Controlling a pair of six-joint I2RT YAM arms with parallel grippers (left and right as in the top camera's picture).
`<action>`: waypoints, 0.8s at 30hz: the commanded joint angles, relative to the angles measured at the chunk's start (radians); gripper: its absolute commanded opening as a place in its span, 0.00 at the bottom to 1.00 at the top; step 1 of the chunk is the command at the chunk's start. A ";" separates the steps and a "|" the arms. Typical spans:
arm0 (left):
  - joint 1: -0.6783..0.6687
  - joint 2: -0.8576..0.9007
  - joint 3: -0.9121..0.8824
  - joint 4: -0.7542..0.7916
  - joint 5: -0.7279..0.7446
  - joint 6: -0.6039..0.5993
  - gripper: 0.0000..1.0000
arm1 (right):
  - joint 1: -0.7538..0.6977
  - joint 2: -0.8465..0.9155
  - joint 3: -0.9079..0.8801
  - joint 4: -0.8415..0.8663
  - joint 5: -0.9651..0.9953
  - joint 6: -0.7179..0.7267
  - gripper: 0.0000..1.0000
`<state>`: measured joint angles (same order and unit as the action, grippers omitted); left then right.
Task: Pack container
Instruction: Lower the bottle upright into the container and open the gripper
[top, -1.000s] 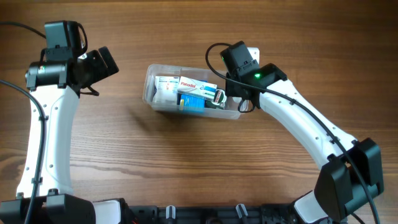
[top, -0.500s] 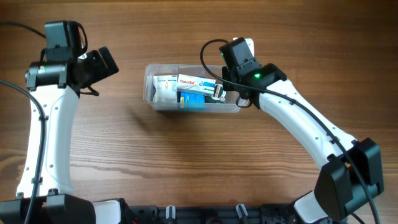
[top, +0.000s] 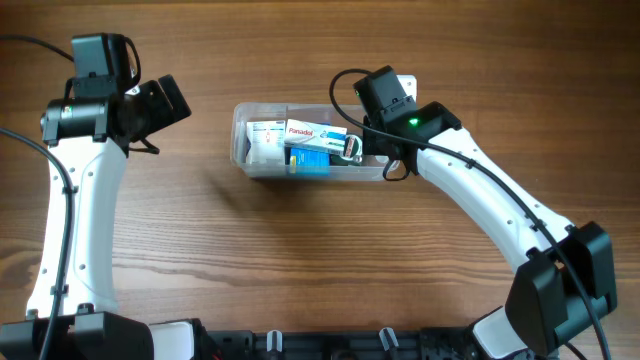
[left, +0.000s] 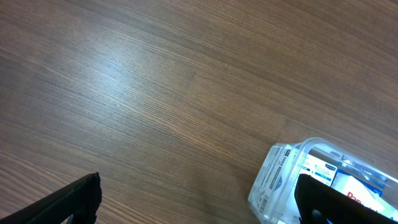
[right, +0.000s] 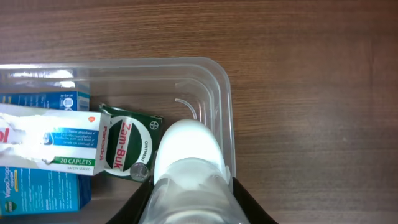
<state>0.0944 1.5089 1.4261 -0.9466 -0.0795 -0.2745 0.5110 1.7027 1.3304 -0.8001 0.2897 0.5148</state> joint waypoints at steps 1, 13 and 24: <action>0.004 -0.007 0.005 0.002 0.008 0.013 1.00 | 0.003 0.009 0.003 0.003 0.024 0.070 0.06; 0.004 -0.007 0.005 0.002 0.008 0.013 1.00 | 0.003 0.110 0.003 0.034 0.020 0.058 0.12; 0.004 -0.007 0.005 0.002 0.008 0.013 1.00 | 0.003 0.160 0.003 0.067 -0.042 0.056 0.13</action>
<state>0.0944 1.5089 1.4261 -0.9466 -0.0795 -0.2745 0.5144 1.8214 1.3323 -0.7429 0.2928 0.5785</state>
